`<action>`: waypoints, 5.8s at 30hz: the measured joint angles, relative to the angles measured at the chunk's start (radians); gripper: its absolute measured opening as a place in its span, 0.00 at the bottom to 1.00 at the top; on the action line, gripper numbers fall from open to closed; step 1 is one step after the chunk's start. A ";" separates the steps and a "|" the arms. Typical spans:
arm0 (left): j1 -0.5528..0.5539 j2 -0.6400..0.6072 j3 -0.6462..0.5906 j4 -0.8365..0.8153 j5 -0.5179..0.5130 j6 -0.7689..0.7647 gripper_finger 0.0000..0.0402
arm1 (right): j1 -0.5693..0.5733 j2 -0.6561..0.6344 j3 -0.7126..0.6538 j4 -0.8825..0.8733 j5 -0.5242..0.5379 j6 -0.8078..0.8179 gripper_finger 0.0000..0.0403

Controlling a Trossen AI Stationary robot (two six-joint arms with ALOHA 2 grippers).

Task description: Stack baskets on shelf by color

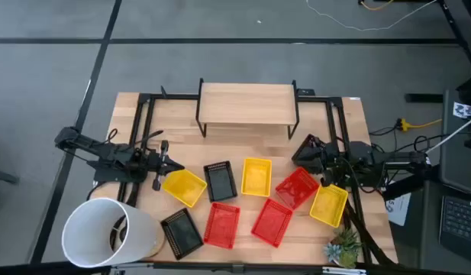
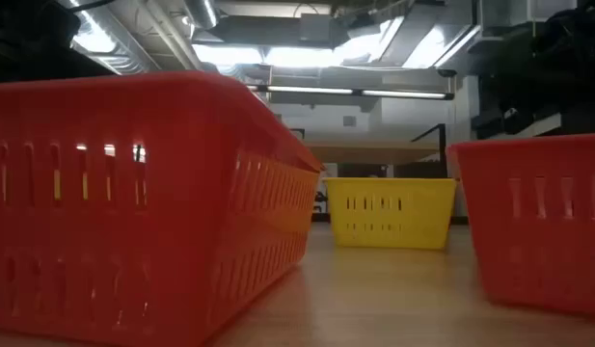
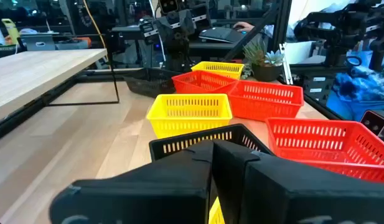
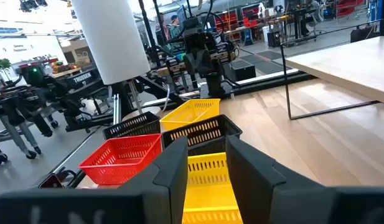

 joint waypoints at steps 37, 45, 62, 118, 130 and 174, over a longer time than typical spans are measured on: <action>0.000 0.000 0.000 0.000 0.000 0.000 0.01 | 0.000 0.000 0.000 0.000 0.000 0.000 0.27; 0.000 0.000 0.000 0.000 0.000 0.000 0.01 | 0.000 0.000 0.000 0.000 0.023 -0.109 0.27; 0.000 0.000 0.000 0.002 -0.002 0.000 0.01 | 0.000 0.001 0.000 0.054 0.017 0.112 0.27; 0.497 1.101 0.904 -0.757 0.842 -0.022 0.00 | -0.001 0.001 0.000 0.076 0.076 0.165 0.27; 0.297 1.362 0.928 -0.877 0.805 -0.011 0.00 | -0.001 0.000 0.000 0.051 0.071 0.160 0.27; 0.076 1.629 0.929 -0.754 0.221 -0.002 0.00 | -0.001 0.007 0.000 0.002 0.071 0.186 0.27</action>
